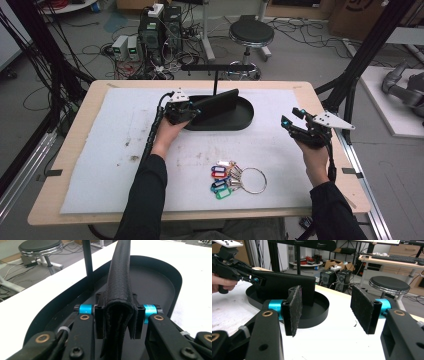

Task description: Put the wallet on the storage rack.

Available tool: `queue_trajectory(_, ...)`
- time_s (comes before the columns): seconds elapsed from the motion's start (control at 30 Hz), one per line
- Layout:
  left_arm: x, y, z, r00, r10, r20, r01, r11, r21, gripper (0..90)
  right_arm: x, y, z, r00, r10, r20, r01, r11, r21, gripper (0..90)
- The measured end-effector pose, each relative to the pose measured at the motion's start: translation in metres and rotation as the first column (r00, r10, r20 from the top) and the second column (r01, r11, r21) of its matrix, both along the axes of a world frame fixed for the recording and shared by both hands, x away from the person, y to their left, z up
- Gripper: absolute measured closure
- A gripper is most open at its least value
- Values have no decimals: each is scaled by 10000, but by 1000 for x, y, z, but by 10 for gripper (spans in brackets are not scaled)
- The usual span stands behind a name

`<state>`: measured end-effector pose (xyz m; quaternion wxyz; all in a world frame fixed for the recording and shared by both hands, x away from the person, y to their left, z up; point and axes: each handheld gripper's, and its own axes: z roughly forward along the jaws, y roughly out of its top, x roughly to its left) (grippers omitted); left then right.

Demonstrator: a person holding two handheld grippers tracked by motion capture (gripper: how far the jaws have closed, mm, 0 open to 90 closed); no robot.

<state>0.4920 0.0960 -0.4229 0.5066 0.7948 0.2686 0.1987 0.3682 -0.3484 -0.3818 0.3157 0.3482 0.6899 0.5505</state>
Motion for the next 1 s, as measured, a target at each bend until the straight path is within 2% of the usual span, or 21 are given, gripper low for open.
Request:
queue_trajectory(0.1, 1, 2, -1, 9998, 75, -162, -75, 10000, 27, 680, 0, 0, 0, 10000, -5, 0, 5, 10000, -1, 431)
queue_trajectory(0.23, 0, 1, 0, 9997, 202, -134, -202, 9998, -9, 654, 0, 0, 0, 10000, -23, 9, 23, 10000, -2, 430)
queue_trajectory(0.27, -1, 1, 1, 9995, 308, -104, -308, 9995, 23, 623, 1, -1, 0, 10000, -27, -1, 27, 10000, -1, 429)
queue_trajectory(0.3, -1, 1, 3, 9985, 533, -146, -533, 9986, -8, 531, 1, -1, 0, 10000, -20, -24, 20, 10000, 12, 428)
queue_trajectory(0.4, -3, 3, 5, 9971, 698, -313, -699, 9976, -11, 438, 0, -1, 0, 10000, -12, -24, 12, 10000, 16, 428)
queue_trajectory(0.43, -3, 4, 7, 9959, 827, -365, -826, 9966, 55, 438, 0, -1, 0, 10000, -18, -26, 18, 10000, 24, 427)
queue_trajectory(0.47, -4, 6, 8, 9949, 894, -467, -892, 9960, 74, 390, 0, -1, 0, 10000, -16, -22, 16, 10000, 26, 426)
queue_trajectory(0.5, -5, 8, 10, 9939, 942, -574, -945, 9955, -14, 374, 0, -1, 0, 10000, -27, -13, 27, 10000, 17, 426)
queue_trajectory(0.6, -12, 12, 14, 9935, 1029, -488, -1041, 9943, -226, 292, 0, 0, 0, 10000, -27, -59, 27, 10000, 37, 422)
queue_trajectory(0.67, -16, 15, 17, 9947, 896, -501, -907, 9957, -205, 279, 0, 0, 0, 10000, -4, -27, 4, 10000, -6, 419)
queue_trajectory(0.7, -19, 17, 21, 9934, 850, -771, -859, 9963, -95, 254, 0, 0, 0, 10000, -2, -39, 2, 10000, 3, 417)
queue_trajectory(0.73, -19, 17, 21, 9934, 850, -771, -859, 9963, -95, 245, 0, 0, 0, 10000, -2, -39, 2, 10000, 3, 417)
queue_trajectory(0.77, -26, 19, 24, 9923, 927, -826, -953, 9951, -276, 245, 0, 0, -1, 10000, -18, -95, 18, 10000, 16, 413)
queue_trajectory(0.8, -26, 19, 24, 9923, 927, -826, -953, 9951, -276, 245, 1, 0, -1, 10000, -14, -88, 14, 10000, 10, 413)
queue_trajectory(0.83, -35, 22, 26, 9951, 746, -642, -774, 9961, -430, 245, 1, 0, -1, 9999, -16, -128, 16, 10000, 35, 410)
queue_trajectory(0.9, -40, 25, 27, 9960, 740, -493, -763, 9960, -465, 246, 1, 0, -1, 9998, -17, -189, 17, 10000, 31, 408)
queue_trajectory(0.97, -52, 30, 29, 9956, 838, -429, -866, 9938, -692, 246, 1, 1, -1, 9999, -19, -152, 19, 10000, 17, 408)
queue_trajectory(1.0, -52, 30, 29, 9956, 838, -429, -866, 9938, -692, 247, 1, 1, -1, 9999, -19, -152, 19, 10000, 17, 408)
